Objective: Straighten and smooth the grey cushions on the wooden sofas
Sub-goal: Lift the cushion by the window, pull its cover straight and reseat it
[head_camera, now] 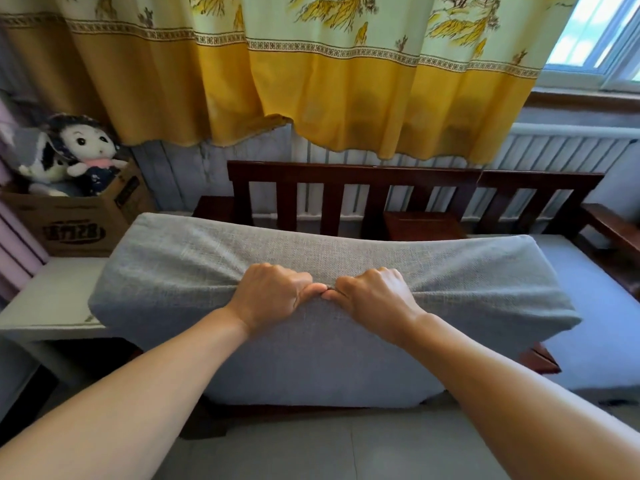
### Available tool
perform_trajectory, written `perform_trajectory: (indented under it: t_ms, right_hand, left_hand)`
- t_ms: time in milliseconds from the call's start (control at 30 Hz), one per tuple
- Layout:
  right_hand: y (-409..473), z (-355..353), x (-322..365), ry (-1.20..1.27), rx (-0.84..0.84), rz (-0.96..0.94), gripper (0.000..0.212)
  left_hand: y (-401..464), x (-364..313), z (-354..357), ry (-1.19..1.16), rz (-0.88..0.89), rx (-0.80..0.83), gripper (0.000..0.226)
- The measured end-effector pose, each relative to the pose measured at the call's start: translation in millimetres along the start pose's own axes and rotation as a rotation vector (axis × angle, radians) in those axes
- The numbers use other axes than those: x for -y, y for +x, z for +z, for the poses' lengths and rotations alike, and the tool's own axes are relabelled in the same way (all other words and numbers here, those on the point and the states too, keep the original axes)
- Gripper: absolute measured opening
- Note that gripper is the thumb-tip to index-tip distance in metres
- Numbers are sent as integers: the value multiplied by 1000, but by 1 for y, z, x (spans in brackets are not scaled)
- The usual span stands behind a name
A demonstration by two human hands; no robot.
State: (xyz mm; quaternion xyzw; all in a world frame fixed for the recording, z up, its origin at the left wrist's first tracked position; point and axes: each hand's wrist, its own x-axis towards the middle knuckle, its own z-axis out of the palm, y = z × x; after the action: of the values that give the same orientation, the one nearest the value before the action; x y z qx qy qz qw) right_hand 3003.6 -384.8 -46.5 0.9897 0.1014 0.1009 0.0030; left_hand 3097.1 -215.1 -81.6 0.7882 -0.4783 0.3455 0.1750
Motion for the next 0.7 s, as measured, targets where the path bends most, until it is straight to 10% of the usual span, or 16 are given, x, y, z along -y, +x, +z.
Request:
perform_trajectory:
  t_ms: [700]
  right_hand:
    - [0,-91,-14,-44,-452,-125,46]
  left_hand:
    - [79,-5,-73,-117,200,-55,62]
